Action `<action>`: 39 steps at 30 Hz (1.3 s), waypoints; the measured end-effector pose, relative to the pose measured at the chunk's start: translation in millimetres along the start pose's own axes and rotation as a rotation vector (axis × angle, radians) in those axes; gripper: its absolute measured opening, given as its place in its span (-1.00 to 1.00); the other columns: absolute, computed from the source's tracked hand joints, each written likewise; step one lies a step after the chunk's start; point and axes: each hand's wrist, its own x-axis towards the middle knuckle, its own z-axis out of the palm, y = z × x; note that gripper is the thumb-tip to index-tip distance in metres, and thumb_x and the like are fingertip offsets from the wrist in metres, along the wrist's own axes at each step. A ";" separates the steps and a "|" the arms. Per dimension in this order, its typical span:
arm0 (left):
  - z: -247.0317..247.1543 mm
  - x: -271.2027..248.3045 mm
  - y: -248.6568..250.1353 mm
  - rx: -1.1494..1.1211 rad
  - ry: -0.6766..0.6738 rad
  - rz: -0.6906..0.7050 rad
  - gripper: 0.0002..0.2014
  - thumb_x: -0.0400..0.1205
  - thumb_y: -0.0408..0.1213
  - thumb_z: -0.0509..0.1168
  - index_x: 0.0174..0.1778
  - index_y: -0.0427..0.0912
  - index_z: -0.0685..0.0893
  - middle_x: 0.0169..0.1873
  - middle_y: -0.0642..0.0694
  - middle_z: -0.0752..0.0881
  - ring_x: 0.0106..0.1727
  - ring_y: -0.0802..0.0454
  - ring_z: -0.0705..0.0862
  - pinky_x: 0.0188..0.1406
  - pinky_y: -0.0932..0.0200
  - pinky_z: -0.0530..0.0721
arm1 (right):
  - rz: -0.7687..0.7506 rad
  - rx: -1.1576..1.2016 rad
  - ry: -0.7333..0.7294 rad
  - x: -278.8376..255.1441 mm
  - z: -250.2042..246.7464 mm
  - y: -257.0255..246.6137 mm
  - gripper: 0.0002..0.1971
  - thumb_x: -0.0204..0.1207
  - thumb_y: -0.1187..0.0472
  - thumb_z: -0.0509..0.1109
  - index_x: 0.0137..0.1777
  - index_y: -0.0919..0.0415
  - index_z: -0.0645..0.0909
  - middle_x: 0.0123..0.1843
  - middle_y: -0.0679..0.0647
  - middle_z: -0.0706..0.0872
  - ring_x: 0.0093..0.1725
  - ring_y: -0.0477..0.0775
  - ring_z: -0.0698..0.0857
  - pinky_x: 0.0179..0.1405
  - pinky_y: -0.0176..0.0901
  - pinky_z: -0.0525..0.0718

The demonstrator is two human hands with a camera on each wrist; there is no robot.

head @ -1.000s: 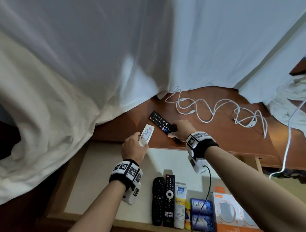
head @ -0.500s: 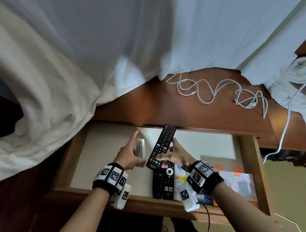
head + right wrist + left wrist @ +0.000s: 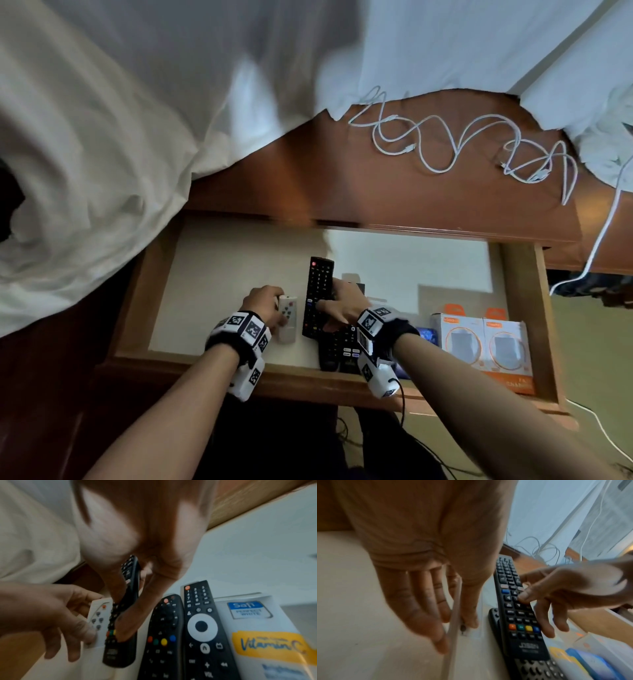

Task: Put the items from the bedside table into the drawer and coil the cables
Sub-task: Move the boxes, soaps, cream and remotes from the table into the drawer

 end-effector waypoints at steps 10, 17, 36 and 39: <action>-0.4 7.9 4.0 0.031 -0.034 -0.012 -0.67 0.31 -0.43 0.61 -0.03 -0.19 0.77 -0.11 -0.22 0.82 -0.16 -0.20 0.82 -0.13 -0.08 0.82 | 0.027 -0.235 -0.046 14.3 18.9 4.7 -0.46 0.38 0.27 0.58 0.30 0.29 0.43 0.21 0.26 0.68 -0.03 0.19 0.76 -0.28 -0.02 0.83; 9.5 8.6 4.0 0.056 -0.059 -0.003 -0.57 0.36 -0.46 0.55 0.14 -0.17 0.69 0.02 -0.23 0.79 -0.03 -0.26 0.79 0.00 -0.13 0.79 | -0.061 -0.365 -0.007 19.9 31.3 5.8 0.06 0.32 0.33 0.58 0.65 -0.02 -0.06 0.12 0.31 0.66 0.07 0.32 0.70 0.07 0.17 0.74; 16.0 20.3 2.8 0.239 0.027 0.023 -0.50 0.29 -0.37 0.62 0.16 -0.15 0.69 0.12 -0.21 0.73 0.15 -0.20 0.70 0.10 0.05 0.68 | -0.195 -0.916 0.099 34.2 36.8 14.5 -0.22 0.33 -0.05 0.56 0.47 0.18 0.31 0.40 0.17 0.41 0.43 0.30 0.35 0.33 0.37 0.42; 17.1 20.4 0.6 0.245 0.032 0.033 -0.42 0.30 -0.38 0.62 0.24 -0.12 0.63 0.13 -0.21 0.70 0.15 -0.19 0.68 0.08 0.05 0.67 | -0.198 -0.926 0.088 34.8 36.3 15.1 -0.20 0.32 -0.07 0.57 0.48 0.18 0.31 0.41 0.16 0.39 0.45 0.30 0.34 0.35 0.39 0.41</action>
